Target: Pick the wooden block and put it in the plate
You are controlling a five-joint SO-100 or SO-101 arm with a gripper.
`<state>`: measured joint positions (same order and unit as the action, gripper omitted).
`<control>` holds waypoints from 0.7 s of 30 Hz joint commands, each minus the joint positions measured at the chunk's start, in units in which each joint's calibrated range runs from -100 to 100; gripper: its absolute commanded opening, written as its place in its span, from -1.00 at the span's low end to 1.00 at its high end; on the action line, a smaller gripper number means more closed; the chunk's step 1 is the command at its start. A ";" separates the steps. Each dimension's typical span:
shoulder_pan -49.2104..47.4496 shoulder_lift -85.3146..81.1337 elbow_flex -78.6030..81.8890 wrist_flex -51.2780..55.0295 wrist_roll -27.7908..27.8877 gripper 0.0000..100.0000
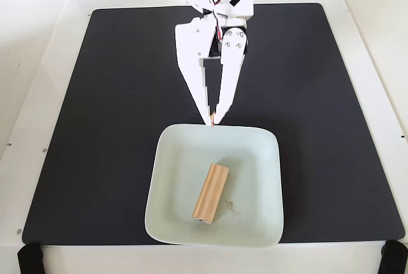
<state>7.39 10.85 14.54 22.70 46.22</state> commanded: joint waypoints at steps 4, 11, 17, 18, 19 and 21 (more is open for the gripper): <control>0.00 -18.98 19.34 -4.37 -0.09 -0.98; -1.12 -37.71 38.23 -4.45 -0.09 -0.98; -1.23 -55.42 55.41 -4.45 -0.09 -0.98; -1.23 -58.64 58.47 -4.45 -0.09 -0.98; -1.23 -61.95 61.53 -4.45 -0.09 -0.98; -1.23 -68.81 67.20 -4.19 -0.09 -0.98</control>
<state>5.84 -48.45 75.67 19.13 46.22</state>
